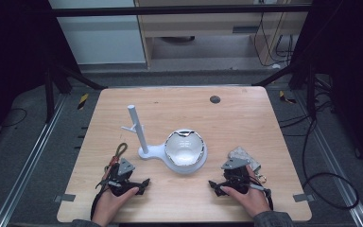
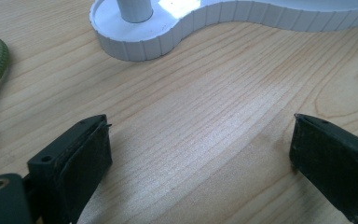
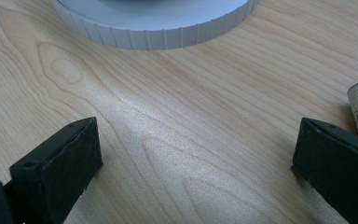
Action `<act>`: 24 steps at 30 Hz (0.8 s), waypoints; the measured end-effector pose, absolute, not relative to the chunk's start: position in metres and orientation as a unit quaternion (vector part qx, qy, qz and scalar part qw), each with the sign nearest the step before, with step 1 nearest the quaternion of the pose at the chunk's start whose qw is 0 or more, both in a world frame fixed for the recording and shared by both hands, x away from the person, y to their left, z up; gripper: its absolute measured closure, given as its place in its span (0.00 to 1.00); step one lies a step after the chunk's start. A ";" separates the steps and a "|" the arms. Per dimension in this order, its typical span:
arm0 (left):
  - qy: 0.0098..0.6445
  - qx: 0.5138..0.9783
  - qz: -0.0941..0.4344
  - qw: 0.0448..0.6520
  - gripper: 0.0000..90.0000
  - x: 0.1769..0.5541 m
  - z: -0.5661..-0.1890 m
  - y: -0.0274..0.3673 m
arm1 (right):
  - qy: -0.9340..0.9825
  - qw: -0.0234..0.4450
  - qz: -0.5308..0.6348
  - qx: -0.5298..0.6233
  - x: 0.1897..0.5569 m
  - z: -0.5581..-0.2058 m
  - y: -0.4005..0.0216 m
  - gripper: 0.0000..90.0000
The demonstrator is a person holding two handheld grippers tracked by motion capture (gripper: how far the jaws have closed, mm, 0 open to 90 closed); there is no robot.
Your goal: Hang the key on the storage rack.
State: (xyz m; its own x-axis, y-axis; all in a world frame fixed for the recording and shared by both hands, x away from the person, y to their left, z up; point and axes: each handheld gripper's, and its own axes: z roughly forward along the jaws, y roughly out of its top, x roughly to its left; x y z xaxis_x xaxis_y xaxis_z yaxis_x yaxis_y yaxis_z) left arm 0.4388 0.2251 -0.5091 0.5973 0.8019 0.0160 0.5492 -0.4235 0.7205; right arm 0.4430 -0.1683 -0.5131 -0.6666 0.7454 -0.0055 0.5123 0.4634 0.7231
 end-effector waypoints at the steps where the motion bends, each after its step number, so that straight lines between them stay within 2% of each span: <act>1: 0.411 0.823 0.182 0.348 0.05 0.439 -0.509 0.225 | 0.839 0.163 0.358 0.376 0.443 -0.513 -0.168 0.01; 12: 0.407 0.826 0.177 0.348 0.04 0.439 -0.508 0.226 | 0.839 0.164 0.357 0.377 0.442 -0.513 -0.168 0.01; 16: 0.412 0.817 0.174 0.365 0.09 0.436 -0.498 0.237 | 0.838 0.165 0.358 0.377 0.442 -0.513 -0.168 0.01; 24: 0.430 0.823 0.187 0.322 0.13 0.448 -0.471 0.264 | 0.838 0.165 0.358 0.377 0.442 -0.513 -0.168 0.01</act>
